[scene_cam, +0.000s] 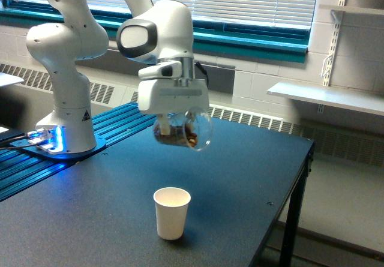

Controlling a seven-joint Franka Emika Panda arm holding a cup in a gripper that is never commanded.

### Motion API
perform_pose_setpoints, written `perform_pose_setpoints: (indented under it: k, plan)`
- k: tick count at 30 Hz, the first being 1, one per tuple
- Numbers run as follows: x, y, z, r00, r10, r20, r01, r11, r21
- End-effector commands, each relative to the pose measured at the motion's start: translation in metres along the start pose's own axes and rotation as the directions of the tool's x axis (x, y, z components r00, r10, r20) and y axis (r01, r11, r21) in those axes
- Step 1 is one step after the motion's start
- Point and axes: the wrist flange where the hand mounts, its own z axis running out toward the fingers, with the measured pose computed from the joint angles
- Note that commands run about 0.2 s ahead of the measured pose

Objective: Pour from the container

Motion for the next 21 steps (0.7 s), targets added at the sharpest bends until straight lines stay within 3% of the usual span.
perform_pose_setpoints:
  k: [1, 21]
  plan:
    - [0.012, 0.015, 0.005, 1.0, 0.026, 0.01, -0.026, 1.0, -0.011]
    - [0.015, 0.038, 0.02, 0.995, 0.089, 0.05, -0.087, 0.996, -0.033]
